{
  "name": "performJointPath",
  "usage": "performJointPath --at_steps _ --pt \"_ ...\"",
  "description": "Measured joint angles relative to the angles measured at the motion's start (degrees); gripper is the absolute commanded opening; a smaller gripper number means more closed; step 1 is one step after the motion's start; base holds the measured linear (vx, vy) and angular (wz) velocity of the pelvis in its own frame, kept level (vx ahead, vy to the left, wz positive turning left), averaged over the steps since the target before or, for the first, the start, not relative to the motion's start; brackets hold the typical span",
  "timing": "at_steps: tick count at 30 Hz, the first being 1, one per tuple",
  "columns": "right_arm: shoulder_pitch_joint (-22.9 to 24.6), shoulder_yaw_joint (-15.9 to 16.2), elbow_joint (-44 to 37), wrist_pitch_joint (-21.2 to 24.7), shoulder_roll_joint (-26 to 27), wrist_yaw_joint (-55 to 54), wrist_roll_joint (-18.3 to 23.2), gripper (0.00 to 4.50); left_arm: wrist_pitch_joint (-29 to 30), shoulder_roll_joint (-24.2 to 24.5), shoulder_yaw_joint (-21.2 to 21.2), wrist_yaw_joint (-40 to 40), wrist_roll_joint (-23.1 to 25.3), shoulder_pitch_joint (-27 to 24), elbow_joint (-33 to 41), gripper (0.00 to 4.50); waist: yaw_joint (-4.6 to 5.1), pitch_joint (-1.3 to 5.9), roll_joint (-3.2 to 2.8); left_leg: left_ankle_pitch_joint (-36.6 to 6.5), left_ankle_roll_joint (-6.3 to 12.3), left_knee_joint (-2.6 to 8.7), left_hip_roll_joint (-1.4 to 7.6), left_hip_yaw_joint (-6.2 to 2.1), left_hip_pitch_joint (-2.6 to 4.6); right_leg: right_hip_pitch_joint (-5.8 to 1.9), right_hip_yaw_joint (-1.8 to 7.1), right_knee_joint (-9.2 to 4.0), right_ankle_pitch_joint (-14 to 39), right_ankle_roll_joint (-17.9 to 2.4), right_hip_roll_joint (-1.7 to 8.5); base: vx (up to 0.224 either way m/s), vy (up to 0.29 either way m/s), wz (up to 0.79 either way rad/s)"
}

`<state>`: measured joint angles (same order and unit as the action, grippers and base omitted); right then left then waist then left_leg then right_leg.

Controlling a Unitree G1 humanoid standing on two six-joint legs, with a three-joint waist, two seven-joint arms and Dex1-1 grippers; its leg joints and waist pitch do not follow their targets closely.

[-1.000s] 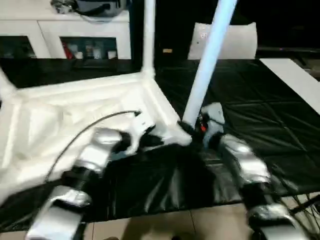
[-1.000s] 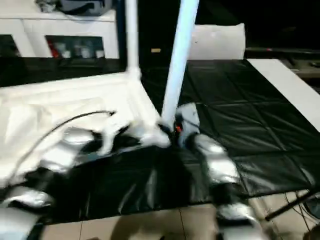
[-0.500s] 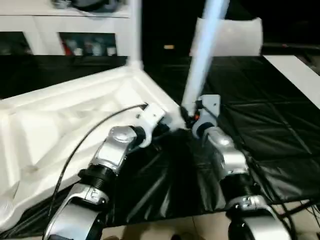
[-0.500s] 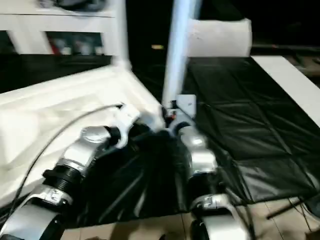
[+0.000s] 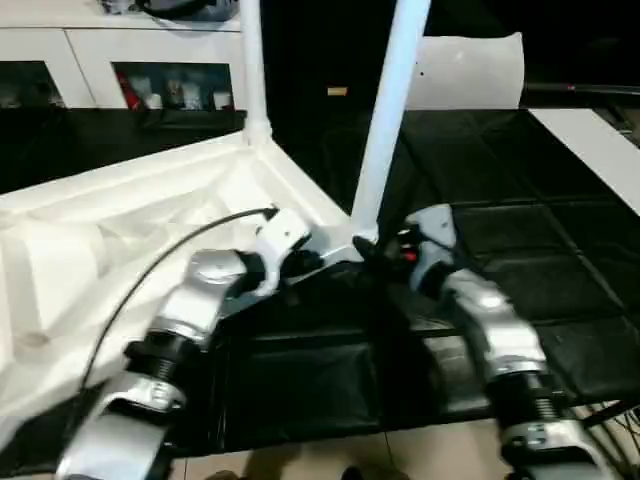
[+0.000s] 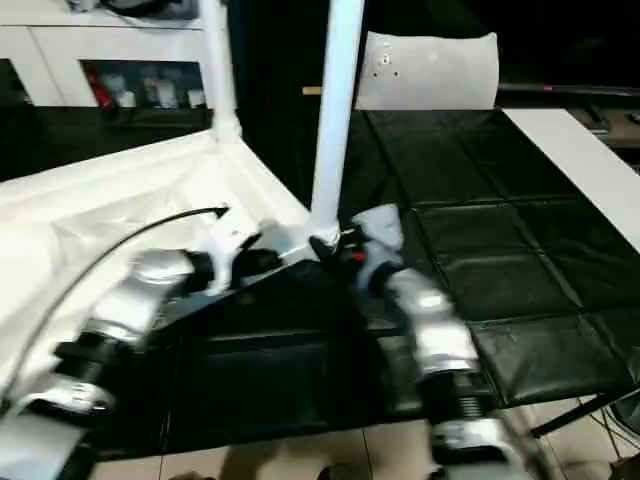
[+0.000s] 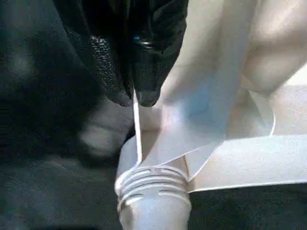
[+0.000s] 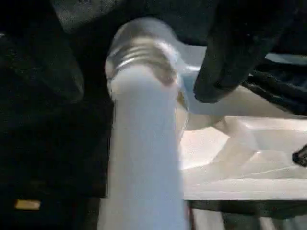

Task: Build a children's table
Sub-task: Rotate leg to tighten

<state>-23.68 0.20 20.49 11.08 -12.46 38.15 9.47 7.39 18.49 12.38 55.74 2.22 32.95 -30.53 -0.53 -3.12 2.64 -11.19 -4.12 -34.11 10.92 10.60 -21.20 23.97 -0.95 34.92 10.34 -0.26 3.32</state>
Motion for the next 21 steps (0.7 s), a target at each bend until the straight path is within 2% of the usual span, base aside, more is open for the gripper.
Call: performJointPath --at_steps 3,6,9,10,15,17,21 --pt "2.19 0.36 -2.75 0.03 -3.09 4.95 1.47 4.43 -2.93 2.68 1.11 4.39 -0.50 -0.48 0.21 0.00 -0.49 -0.02 0.06 -0.01 0.00 0.00 0.01 0.00 0.00 -0.01 0.00 0.00 0.01 0.00 0.00 0.000 0.000 0.00" --pt "3.68 0.92 -4.13 0.05 -4.18 7.50 1.82 4.47 -1.11 3.11 0.39 5.12 -0.91 -0.46 0.35 0.00 -1.10 -0.02 0.06 0.00 0.01 -0.04 0.00 0.01 0.07 -0.06 0.01 0.03 -0.01 -0.02 0.00 0.000 0.000 0.00" --pt "3.99 2.40 -4.87 0.05 -4.37 8.88 1.88 4.47 0.83 2.99 0.06 5.16 -1.12 -0.15 0.44 0.00 -1.21 -0.02 0.06 0.00 0.00 -0.09 0.00 0.02 0.13 -0.12 0.02 0.04 -0.02 -0.04 0.01 0.000 0.000 0.00" --pt "4.17 2.51 -4.97 0.04 -4.48 9.07 1.87 4.50 1.61 2.72 -0.13 4.92 -1.21 -0.02 0.43 0.43 -1.22 -0.02 0.06 0.00 0.00 -0.10 0.00 0.02 0.12 -0.12 0.02 0.04 -0.03 -0.05 0.02 0.000 0.000 0.00" --pt "5.98 2.79 -5.98 0.05 -5.12 9.80 1.89 4.50 6.17 1.07 -0.21 2.22 -1.56 0.89 0.25 0.65 -1.41 -0.02 0.06 0.00 0.01 -0.14 -0.01 0.02 0.10 -0.14 0.02 0.05 -0.03 -0.06 0.03 0.000 0.000 0.00" --pt "6.07 2.79 -6.33 0.08 -5.37 9.83 1.89 4.50 7.50 0.03 -0.40 0.17 -1.42 1.28 -0.01 0.91 -1.47 -0.02 0.06 0.00 0.01 -0.17 -0.01 0.02 0.10 -0.16 0.02 0.06 -0.06 -0.08 0.03 0.000 0.000 0.00" --pt "6.23 3.51 -6.76 0.07 -5.37 9.83 1.89 4.50 9.31 -1.15 -0.80 -1.92 -1.36 2.24 -0.95 0.91 -1.40 -0.02 0.06 0.00 0.01 -0.22 -0.01 0.02 0.10 -0.17 0.02 0.05 -0.11 -0.14 0.03 0.000 0.000 0.00"
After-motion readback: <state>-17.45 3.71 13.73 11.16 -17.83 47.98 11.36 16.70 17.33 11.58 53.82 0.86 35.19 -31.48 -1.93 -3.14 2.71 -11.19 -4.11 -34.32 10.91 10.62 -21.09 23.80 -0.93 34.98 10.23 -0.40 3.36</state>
